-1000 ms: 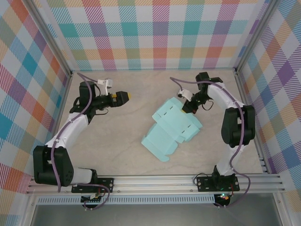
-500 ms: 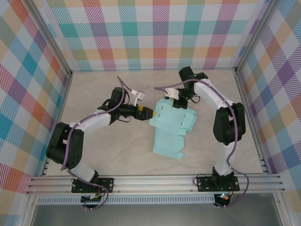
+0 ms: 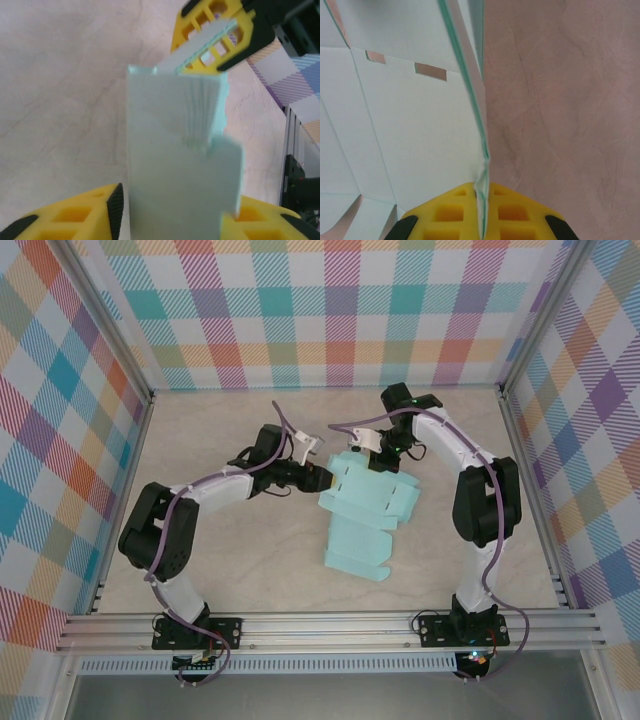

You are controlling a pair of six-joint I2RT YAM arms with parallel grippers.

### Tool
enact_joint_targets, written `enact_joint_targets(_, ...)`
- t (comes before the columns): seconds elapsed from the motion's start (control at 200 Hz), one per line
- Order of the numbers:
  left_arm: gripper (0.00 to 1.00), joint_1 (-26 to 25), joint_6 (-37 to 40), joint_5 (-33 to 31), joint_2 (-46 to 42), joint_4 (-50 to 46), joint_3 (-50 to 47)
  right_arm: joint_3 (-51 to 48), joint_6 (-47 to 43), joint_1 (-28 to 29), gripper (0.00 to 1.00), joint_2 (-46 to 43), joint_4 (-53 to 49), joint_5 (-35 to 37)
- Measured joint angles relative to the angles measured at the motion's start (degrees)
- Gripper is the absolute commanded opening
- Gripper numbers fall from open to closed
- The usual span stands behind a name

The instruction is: Fold the paper box

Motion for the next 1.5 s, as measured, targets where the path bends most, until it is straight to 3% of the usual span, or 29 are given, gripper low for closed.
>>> enact_joint_targets(0.115,0.00,0.02,0.48,0.55,0.52,-1.20,0.94,-0.07,-0.20,-0.02,0.02,-0.02,-0.33,0.04)
enact_joint_targets(0.18,0.00,0.02,0.90,0.98,0.63,-1.95,1.31,-0.39,0.28,-0.02,0.11,-0.09,0.00,0.35)
enact_joint_targets(0.23,0.00,0.02,0.85,0.98,0.66,-2.29,1.51,-0.85,1.46,-0.07,0.31,-0.31,0.79,0.46)
enact_joint_targets(0.325,0.00,0.02,-0.48,1.09,0.70,-2.36,1.51,-2.08,5.73,-0.28,0.48,-1.16,3.72,1.11)
enact_joint_targets(0.48,0.00,0.20,-7.87,-0.31,0.70,3.26,-1.09,-9.22,14.03,-0.63,0.62,-8.31,10.91,0.92)
enact_joint_targets(0.755,0.00,0.46,-21.66,-6.23,0.70,10.99,-5.70,-23.43,36.39,0.55,0.64,-27.15,25.92,-1.22)
enact_joint_targets(0.99,0.00,0.52,-29.90,-9.38,0.72,12.94,-5.68,-25.75,59.89,10.38,0.68,-22.27,30.82,0.26)
enact_joint_targets(1.065,0.00,0.57,-32.48,-10.03,0.72,12.96,-5.62,-27.39,66.38,11.74,0.76,-20.15,31.32,0.57)
enact_joint_targets(1.335,0.00,0.66,-37.20,-10.38,0.74,12.59,-3.93,-26.45,70.25,19.21,0.74,-14.05,30.53,6.95)
enact_joint_targets(1.5,0.00,0.68,-37.35,-10.40,0.74,11.80,-3.85,-26.43,71.41,19.10,0.65,-13.51,30.42,11.63)
